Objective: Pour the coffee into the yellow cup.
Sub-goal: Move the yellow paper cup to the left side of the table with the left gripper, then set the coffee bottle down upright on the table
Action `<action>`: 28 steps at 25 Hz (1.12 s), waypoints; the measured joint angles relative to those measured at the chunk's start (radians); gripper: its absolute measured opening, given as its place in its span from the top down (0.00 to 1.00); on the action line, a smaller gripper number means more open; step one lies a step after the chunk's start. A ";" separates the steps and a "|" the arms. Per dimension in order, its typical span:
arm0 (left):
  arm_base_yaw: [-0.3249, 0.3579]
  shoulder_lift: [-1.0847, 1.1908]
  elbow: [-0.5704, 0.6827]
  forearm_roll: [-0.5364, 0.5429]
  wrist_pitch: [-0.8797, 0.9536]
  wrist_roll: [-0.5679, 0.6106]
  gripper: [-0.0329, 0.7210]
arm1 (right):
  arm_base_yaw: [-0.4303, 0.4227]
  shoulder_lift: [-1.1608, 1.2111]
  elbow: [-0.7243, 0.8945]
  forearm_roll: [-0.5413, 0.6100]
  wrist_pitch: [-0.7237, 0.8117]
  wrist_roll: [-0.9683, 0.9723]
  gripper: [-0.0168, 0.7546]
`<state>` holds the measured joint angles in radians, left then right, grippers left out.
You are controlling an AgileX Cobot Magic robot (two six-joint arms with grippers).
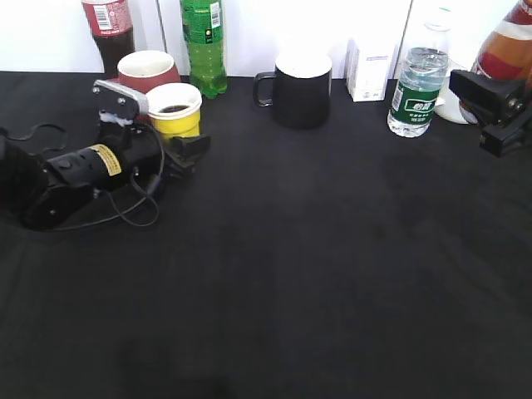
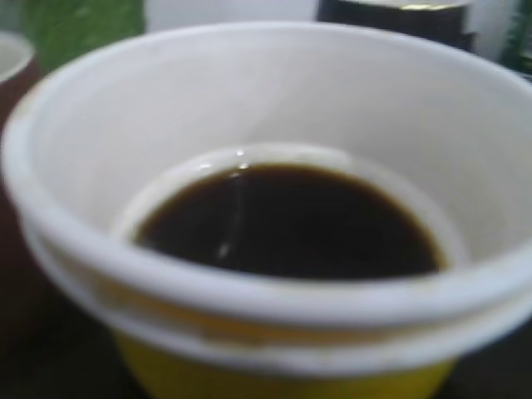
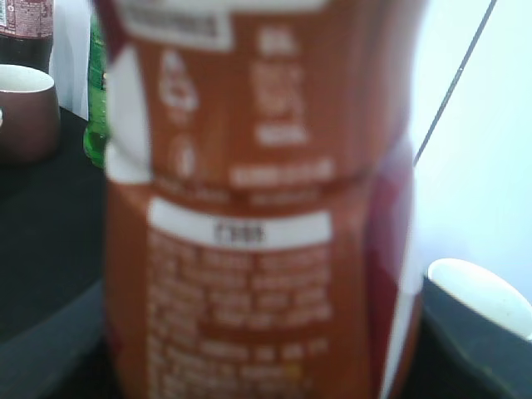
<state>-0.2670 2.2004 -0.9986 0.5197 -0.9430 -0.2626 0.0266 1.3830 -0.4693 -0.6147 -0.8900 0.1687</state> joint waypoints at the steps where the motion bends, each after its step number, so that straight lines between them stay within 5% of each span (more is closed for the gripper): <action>1: 0.000 0.002 0.000 0.000 -0.001 0.001 0.36 | 0.000 0.000 0.000 0.000 0.000 0.000 0.29; 9: 0.000 0.006 -0.007 0.000 0.009 -0.019 0.34 | 0.000 0.000 0.000 0.000 0.000 0.001 0.29; 17: -0.002 -0.019 0.020 0.002 0.041 -0.026 0.16 | 0.000 0.000 0.000 -0.002 0.000 0.001 0.29; 25: 0.011 -0.173 0.247 -0.044 0.058 -0.026 0.17 | 0.000 0.000 0.000 0.001 -0.013 0.002 0.29; 28: 0.011 -0.284 0.365 -0.035 0.105 -0.031 0.17 | 0.000 0.005 0.000 0.155 -0.034 0.002 0.29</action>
<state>-0.2559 1.9164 -0.6340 0.4849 -0.8384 -0.2932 0.0266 1.3879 -0.4693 -0.4592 -0.9243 0.1707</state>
